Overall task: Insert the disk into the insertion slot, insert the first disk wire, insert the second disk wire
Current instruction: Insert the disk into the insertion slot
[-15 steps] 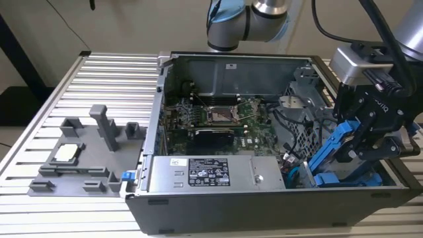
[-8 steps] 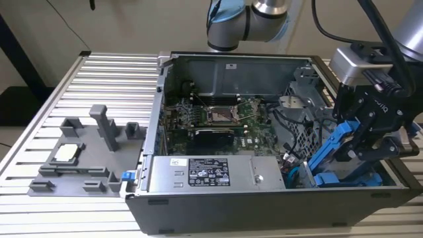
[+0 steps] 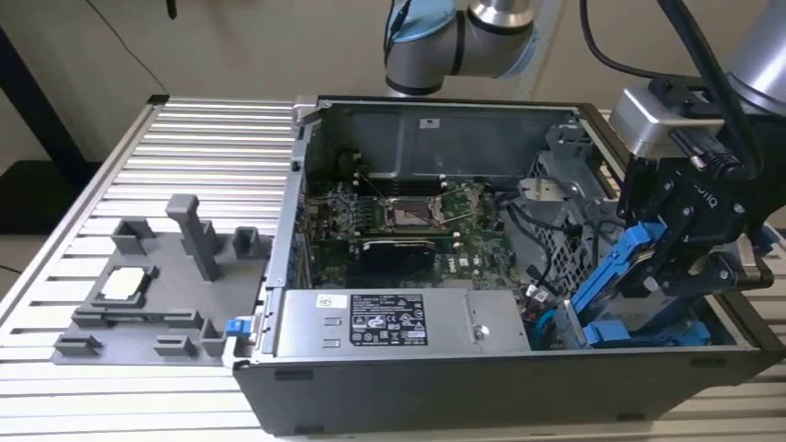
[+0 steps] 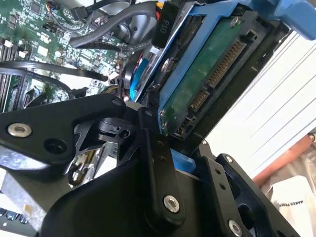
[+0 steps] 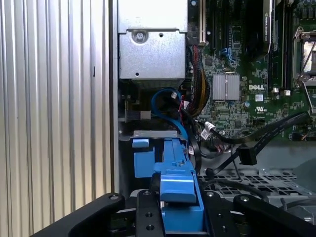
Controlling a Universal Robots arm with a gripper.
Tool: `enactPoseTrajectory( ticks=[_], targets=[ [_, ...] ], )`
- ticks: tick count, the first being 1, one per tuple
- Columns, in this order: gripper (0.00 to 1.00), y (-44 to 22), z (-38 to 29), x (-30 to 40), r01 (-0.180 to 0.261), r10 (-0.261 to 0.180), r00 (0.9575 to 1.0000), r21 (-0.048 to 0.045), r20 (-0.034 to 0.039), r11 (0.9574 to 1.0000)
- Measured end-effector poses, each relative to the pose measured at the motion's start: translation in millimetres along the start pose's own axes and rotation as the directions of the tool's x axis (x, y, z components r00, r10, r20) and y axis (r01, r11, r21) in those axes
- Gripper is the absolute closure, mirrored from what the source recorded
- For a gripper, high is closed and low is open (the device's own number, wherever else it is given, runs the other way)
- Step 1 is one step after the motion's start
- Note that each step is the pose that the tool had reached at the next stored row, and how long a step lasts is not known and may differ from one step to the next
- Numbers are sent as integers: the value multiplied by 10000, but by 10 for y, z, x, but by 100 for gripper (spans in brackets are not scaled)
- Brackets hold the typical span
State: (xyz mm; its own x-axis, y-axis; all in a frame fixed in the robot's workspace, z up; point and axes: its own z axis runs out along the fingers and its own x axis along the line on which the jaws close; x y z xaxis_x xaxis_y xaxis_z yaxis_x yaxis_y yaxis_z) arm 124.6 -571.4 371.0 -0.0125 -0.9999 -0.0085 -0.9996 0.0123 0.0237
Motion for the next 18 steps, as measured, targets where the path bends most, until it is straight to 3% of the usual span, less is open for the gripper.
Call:
enactPoseTrajectory(
  ticks=[8, 15, 16, 18],
  targets=[
    [60, 0, -9, 0, 0, 0, 10000, 2, -9, 10000],
    [60, 5, -177, -11, -4, 4, 9999, -12, -129, 10000],
    [60, 5, -177, -13, -3, 3, 9999, 29, -127, 10000],
    [60, 7, -179, -12, 0, 3, 10000, 339, -96, 9994]
  ],
)
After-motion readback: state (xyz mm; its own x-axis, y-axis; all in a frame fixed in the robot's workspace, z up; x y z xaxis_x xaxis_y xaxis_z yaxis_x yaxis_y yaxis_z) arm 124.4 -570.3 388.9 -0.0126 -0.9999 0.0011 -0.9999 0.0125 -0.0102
